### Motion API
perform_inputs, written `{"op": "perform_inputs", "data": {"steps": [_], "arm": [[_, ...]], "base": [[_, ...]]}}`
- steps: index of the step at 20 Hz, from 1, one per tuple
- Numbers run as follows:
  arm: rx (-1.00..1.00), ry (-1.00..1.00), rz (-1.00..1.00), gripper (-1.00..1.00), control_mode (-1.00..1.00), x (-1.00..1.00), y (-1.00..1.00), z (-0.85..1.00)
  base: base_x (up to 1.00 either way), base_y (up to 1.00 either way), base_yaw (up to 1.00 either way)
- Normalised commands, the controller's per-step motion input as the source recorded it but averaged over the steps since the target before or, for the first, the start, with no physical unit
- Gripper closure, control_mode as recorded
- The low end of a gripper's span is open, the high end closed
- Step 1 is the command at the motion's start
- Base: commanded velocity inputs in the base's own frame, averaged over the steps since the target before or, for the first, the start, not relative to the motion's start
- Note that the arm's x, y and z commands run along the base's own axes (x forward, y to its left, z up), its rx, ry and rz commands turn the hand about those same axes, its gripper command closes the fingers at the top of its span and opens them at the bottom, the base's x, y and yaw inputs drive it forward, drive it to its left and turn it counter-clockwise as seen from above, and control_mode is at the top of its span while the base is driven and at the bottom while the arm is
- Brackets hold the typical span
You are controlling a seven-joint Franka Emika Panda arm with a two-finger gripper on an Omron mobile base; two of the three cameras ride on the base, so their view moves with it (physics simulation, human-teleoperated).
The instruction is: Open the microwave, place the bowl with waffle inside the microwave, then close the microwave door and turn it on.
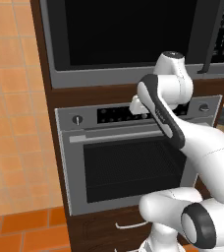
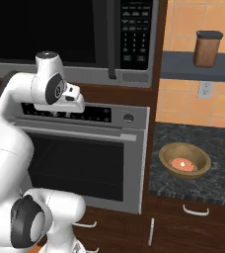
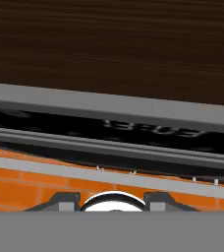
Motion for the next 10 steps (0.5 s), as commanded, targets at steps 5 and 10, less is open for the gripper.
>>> {"op": "perform_inputs", "data": {"steps": [5, 10], "arm": [[0.0, -0.21, 0.0, -1.0, -1.0, -0.35, 0.0, 0.06], [-0.01, -0.36, -0.03, -1.0, -1.0, -0.38, -0.04, 0.48]], "base": [[0.0, 0.0, 0.0], [0.0, 0.0, 0.0]]}}
